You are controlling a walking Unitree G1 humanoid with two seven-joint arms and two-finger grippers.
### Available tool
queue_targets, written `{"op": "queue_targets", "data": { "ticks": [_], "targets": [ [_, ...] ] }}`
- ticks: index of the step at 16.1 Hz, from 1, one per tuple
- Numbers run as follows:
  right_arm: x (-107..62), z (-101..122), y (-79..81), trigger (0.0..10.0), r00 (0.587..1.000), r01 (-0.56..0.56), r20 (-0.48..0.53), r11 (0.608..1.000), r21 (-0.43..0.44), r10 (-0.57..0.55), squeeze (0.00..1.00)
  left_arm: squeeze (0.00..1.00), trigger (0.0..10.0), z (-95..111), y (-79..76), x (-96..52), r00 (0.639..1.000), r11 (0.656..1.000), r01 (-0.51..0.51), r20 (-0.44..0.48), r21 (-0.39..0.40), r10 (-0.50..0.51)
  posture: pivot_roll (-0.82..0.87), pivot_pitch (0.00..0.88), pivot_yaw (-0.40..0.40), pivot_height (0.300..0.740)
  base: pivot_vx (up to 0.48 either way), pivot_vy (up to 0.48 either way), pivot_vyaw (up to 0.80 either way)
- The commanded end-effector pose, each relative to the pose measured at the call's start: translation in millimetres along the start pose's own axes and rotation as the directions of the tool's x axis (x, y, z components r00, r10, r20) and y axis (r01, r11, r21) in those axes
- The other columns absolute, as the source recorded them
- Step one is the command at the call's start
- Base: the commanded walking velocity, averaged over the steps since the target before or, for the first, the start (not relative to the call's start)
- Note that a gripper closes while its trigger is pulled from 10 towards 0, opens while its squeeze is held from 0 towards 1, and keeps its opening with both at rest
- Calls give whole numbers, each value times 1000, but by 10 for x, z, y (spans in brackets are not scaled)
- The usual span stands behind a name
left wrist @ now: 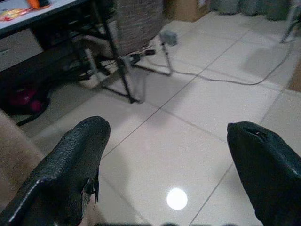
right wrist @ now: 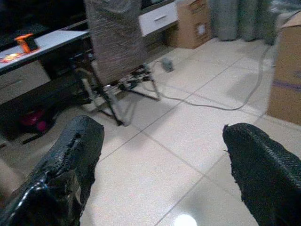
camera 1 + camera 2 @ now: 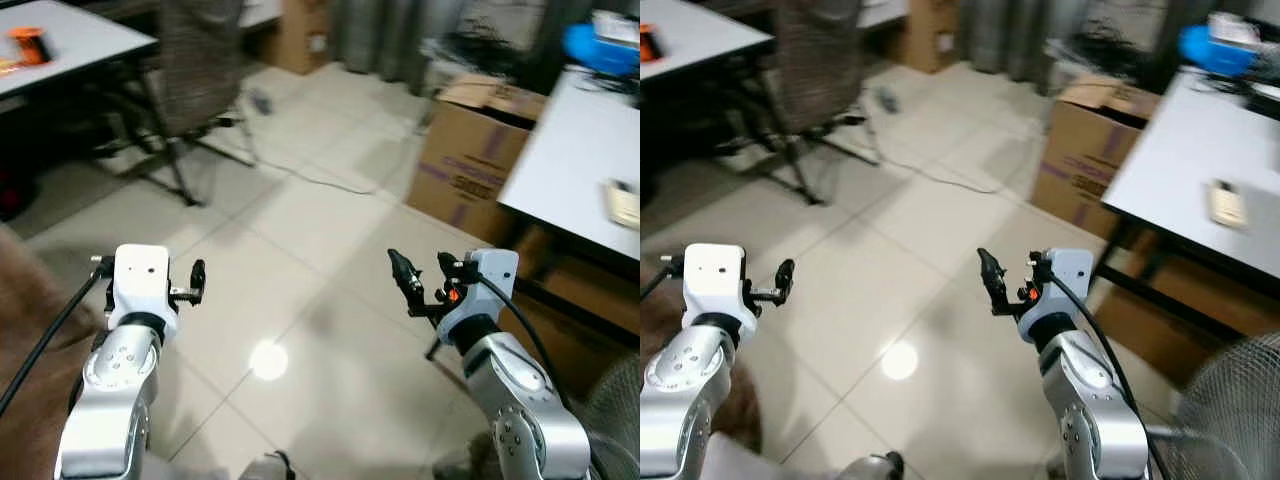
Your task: Move the pillow to the sofa from floor
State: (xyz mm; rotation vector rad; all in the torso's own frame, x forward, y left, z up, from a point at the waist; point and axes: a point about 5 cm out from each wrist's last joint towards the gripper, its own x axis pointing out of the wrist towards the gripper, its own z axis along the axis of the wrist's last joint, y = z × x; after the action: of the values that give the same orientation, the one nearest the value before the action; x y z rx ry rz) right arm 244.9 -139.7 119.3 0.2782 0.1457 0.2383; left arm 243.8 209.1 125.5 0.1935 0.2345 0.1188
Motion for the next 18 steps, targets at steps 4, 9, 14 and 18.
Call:
{"op": "queue_targets", "data": {
  "ticks": [4, 9, 14, 18],
  "targets": [
    [-12, 29, -14, 10000, 1000, -2, -13, 1000, -9, 1, 1000, 0, 10000, 59, -1, 12, 1000, 1000, 21, 5, -5, -21, -27, 0, -20, 740, 0, 0, 800],
    [-13, 47, 24, 10000, 999, -37, -17, 999, 26, 37, 1000, 0, 10000, 113, -24, -16, 998, 999, 47, 30, 10, -47, -22, 0, -48, 740, 0, 0, 800],
    [44, 49, 29, 10000, 998, -52, -28, 998, 30, 53, 1000, 0, 10000, 69, -54, -84, 997, 996, 78, 24, 32, -79, -4, 0, -73, 740, 0, 0, 800],
    [52, 59, -33, 10000, 999, -23, -29, 1000, 19, 23, 1000, 0, 10000, 45, -39, -97, 997, 997, 67, 28, 23, -68, -9, 0, -58, 740, 0, 0, 800]
  ]
}}
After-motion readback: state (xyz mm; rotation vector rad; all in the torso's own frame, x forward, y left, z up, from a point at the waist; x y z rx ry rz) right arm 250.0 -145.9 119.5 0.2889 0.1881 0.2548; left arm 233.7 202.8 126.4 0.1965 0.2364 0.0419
